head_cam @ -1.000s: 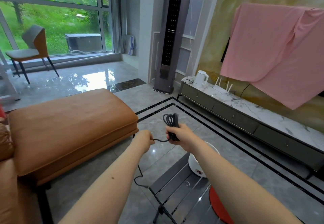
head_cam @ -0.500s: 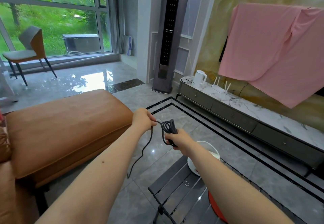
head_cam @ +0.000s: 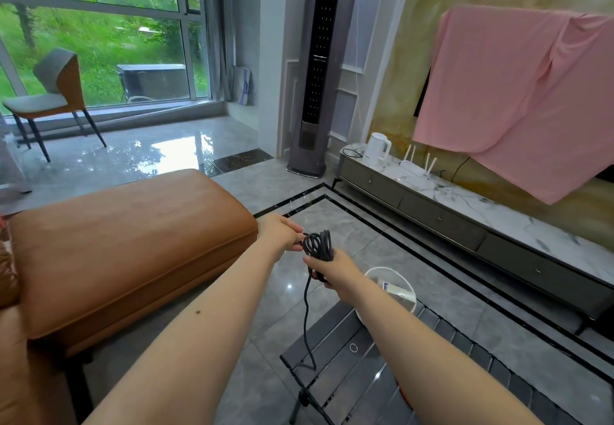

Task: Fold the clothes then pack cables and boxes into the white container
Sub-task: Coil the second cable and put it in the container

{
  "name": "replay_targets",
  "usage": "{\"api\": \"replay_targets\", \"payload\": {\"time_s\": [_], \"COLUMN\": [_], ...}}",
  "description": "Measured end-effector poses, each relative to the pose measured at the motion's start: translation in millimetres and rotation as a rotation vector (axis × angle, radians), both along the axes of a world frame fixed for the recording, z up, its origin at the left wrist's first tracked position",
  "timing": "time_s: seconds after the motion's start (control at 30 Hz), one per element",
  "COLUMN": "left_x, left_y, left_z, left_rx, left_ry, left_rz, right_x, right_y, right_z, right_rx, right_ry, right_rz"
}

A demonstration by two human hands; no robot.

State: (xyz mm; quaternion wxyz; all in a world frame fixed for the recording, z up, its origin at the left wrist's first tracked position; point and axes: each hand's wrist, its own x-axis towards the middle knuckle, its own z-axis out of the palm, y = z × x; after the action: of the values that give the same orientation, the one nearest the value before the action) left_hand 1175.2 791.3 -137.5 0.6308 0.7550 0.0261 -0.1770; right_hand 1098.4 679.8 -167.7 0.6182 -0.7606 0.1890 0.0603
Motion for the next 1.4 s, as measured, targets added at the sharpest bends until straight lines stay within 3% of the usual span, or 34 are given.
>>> {"api": "replay_targets", "payload": {"time_s": [0.13,0.33,0.47,0.57,0.67,1.13,1.4], "left_x": [2.7,-8.2,-16.5,-23.5,-29.7,-13.2,5.9], "left_y": [-2.5,2.9,8.7,18.7,18.1,13.8,17.8], "left_z": [3.7,-3.8,-24.6,-44.4,-56.9,-58.9,-30.3], "left_rx": [-0.092,-0.097,0.134,0.439,0.545,0.595,0.637], "left_ry": [0.162,0.042,0.058,0.012,-0.056,-0.375,-0.513], "left_rz": [0.061,-0.022,-0.120,-0.380,-0.497,-0.387,-0.288], "right_x": [0.3,4.1,6.5,8.7,10.0,10.0,8.9], "right_y": [-3.0,-7.4,-4.3,-4.2,-4.5,-16.1,-10.5], "right_z": [1.4,-0.1,-2.8,-2.0,-1.1,6.4,7.2], "right_rx": [-0.022,0.033,0.107,0.133,0.159,0.392,0.066], "right_ry": [0.050,0.083,0.044,0.030,0.024,-0.148,-0.045], "right_rz": [-0.004,-0.145,-0.238,-0.269,-0.276,-0.380,-0.224]}}
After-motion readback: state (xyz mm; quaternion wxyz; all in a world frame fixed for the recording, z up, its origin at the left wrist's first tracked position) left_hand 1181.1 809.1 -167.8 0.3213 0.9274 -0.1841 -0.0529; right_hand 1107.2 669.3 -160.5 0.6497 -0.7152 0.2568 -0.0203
